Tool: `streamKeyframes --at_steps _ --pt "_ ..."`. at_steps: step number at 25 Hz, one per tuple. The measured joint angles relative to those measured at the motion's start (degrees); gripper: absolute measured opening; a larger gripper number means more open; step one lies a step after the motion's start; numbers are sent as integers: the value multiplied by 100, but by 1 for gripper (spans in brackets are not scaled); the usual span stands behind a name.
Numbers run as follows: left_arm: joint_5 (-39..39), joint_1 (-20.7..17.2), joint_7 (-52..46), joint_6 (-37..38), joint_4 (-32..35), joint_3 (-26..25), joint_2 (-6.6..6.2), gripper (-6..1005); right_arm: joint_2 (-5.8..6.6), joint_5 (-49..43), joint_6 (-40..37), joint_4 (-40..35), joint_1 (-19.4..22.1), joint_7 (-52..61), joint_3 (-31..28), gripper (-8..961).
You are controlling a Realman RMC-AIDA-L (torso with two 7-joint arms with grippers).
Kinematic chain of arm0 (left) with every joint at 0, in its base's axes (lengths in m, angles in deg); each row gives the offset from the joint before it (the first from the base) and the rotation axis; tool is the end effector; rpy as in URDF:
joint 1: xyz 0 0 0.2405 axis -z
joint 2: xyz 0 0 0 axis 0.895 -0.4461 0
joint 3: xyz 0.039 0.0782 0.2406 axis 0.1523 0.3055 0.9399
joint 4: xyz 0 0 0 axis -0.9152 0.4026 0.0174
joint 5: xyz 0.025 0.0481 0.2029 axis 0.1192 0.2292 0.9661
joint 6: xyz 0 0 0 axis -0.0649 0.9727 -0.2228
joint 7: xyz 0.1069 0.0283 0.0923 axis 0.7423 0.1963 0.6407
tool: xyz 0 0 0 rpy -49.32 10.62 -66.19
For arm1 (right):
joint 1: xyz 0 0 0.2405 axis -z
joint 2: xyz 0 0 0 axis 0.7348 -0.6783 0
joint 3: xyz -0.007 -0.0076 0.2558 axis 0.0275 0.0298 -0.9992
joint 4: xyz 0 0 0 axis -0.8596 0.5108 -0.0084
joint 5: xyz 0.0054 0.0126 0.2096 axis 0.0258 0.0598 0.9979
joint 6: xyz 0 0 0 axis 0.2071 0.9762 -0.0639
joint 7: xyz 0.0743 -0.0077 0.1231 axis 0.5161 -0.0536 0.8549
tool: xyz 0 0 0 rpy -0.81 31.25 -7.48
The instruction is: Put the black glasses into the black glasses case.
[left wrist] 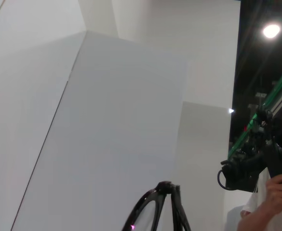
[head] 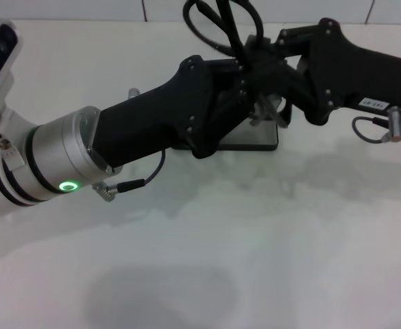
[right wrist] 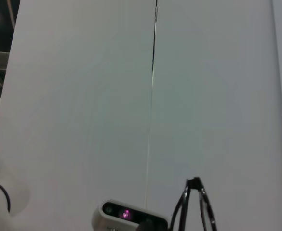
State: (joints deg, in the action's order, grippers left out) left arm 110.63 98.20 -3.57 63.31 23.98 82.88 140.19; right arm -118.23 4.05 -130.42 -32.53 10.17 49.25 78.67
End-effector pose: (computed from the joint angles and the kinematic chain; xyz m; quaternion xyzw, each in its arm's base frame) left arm -0.1518 0.2914 -0.0346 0.8156 0.1008 0.5692 0.0258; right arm 0.1567 0.3352 0.0060 -0.8689 -0.0405 0.4859 0.0854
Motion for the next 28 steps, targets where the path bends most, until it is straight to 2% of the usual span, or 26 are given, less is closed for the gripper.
streamKeyframes --at_steps 11,21,26,28 --pt "1 -53 -12 0 0 16 0 44 -12 44 18 0 26 3 33 68" --pt "45 -160 19 37 0 15 -12 44 35 59 285 -61 148 3 -32 69" --pt "45 -274 41 113 25 1 -41 44 97 -38 407 -265 234 100 -34 68" --pt "41 -348 109 294 47 -26 -85 44 152 -285 555 -638 358 396 -35 69"
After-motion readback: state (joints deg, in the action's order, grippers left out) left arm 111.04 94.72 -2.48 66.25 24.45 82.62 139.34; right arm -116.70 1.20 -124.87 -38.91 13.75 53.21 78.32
